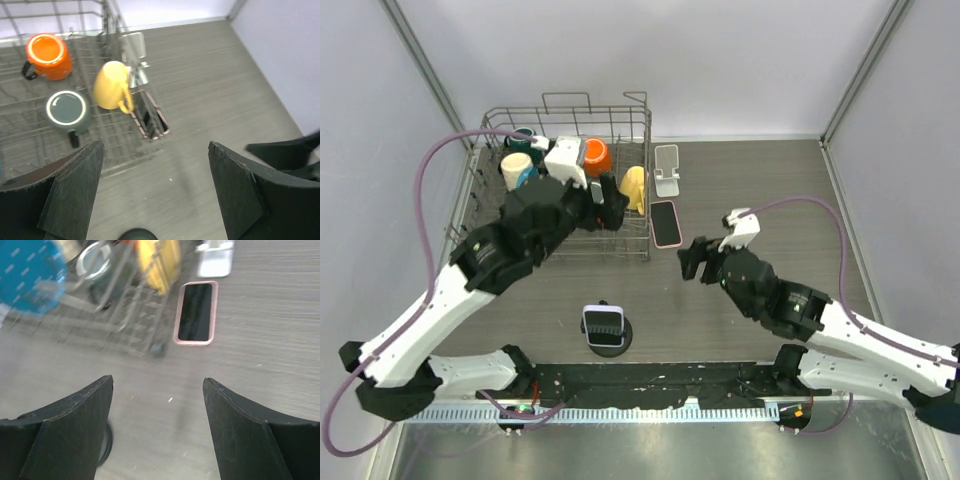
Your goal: Place the phone on the phone stand
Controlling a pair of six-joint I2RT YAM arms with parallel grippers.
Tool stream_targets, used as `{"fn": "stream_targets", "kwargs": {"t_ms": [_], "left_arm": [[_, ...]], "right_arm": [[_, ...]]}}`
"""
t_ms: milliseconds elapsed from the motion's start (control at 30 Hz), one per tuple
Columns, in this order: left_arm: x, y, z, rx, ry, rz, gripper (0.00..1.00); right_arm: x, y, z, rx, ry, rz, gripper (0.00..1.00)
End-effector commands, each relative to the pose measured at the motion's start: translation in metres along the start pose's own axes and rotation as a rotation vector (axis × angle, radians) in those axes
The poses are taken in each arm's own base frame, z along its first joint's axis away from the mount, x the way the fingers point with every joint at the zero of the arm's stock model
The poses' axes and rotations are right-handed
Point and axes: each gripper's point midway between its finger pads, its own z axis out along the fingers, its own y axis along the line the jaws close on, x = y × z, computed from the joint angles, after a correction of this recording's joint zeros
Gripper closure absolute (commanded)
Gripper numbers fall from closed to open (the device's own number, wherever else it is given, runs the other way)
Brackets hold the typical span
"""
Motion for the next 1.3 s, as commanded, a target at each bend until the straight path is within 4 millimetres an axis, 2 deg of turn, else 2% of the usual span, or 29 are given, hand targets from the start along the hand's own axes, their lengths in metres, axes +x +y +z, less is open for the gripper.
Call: {"fn": "stream_targets", "kwargs": {"t_ms": [0,33,67,100,133,200,233,267,300,333,367,400,433,467,500,533,567,600,700,800,900,933,1233,1267], "left_arm": [[-0.021,0.031,0.025,-0.042,0.009,-0.026,0.11],[-0.027,0.037,0.027,-0.062,-0.004,-0.035,0.12],[-0.028,0.041,0.031,-0.075,-0.007,-0.035,0.12],[-0.032,0.048,0.032,-0.091,-0.024,-0.036,0.12],[-0.031,0.051,0.034,-0.094,-0.044,-0.036,0.12],[-0.037,0.059,0.024,-0.095,-0.100,-0.029,0.11],[-0.029,0.064,0.028,-0.100,-0.109,-0.021,0.11],[-0.034,0.069,0.019,-0.104,-0.143,-0.006,0.11],[-0.029,0.079,0.020,-0.136,-0.148,-0.003,0.11],[-0.030,0.083,0.017,-0.147,-0.156,0.001,0.11],[-0.031,0.086,0.014,-0.155,-0.164,0.006,0.11],[-0.031,0.092,0.012,-0.169,-0.171,0.009,0.11],[-0.031,0.095,0.010,-0.173,-0.173,0.009,0.11],[-0.029,0.096,0.009,-0.178,-0.174,0.010,0.11],[-0.028,0.098,0.006,-0.180,-0.185,0.011,0.11],[-0.026,0.099,0.006,-0.182,-0.184,0.011,0.11],[-0.026,0.099,0.006,-0.181,-0.186,0.011,0.11],[-0.026,0.098,0.006,-0.178,-0.187,0.009,0.11],[-0.021,0.097,0.009,-0.170,-0.172,0.012,0.10],[-0.020,0.096,0.012,-0.161,-0.159,0.011,0.11],[-0.019,0.097,0.015,-0.136,-0.156,-0.014,0.11],[-0.019,0.096,0.015,-0.126,-0.154,-0.020,0.11],[-0.019,0.111,0.024,-0.108,-0.144,-0.115,0.11],[-0.018,0.112,0.025,-0.112,-0.140,-0.115,0.11]], "right_arm": [[-0.026,-0.042,0.041,0.136,0.028,0.109,0.22],[-0.039,-0.045,0.051,0.128,0.031,0.098,0.22],[-0.042,-0.048,0.061,0.124,0.042,0.097,0.22],[-0.051,-0.068,0.073,0.164,0.036,0.110,0.22],[-0.054,-0.063,0.094,0.124,0.061,0.105,0.22],[-0.063,-0.074,0.118,0.121,0.071,0.115,0.22],[-0.072,-0.084,0.140,0.115,0.068,0.130,0.22],[-0.076,-0.089,0.152,0.111,0.067,0.119,0.22],[-0.079,-0.092,0.163,0.100,0.064,0.112,0.22],[-0.101,-0.098,0.175,0.086,0.009,0.102,0.22],[-0.083,-0.102,0.198,0.054,0.069,0.085,0.22],[-0.102,-0.101,0.210,0.025,0.034,0.082,0.22],[-0.101,-0.114,0.222,0.031,0.043,0.091,0.23],[-0.085,-0.118,0.241,0.004,0.091,0.074,0.23],[-0.099,-0.119,0.253,0.000,0.065,0.051,0.23],[-0.100,-0.123,0.262,0.006,0.066,0.025,0.23],[-0.079,-0.130,0.281,0.001,0.118,-0.007,0.23],[-0.092,-0.128,0.290,-0.009,0.102,-0.041,0.23],[-0.077,-0.130,0.322,-0.052,0.156,-0.047,0.22],[-0.067,-0.133,0.344,-0.055,0.170,-0.023,0.21],[-0.067,-0.131,0.355,-0.077,0.150,-0.018,0.20],[-0.062,-0.136,0.359,-0.056,0.150,-0.011,0.20],[-0.049,-0.143,0.363,-0.039,0.149,-0.023,0.16],[-0.058,-0.140,0.364,-0.044,0.115,-0.020,0.16]]}}
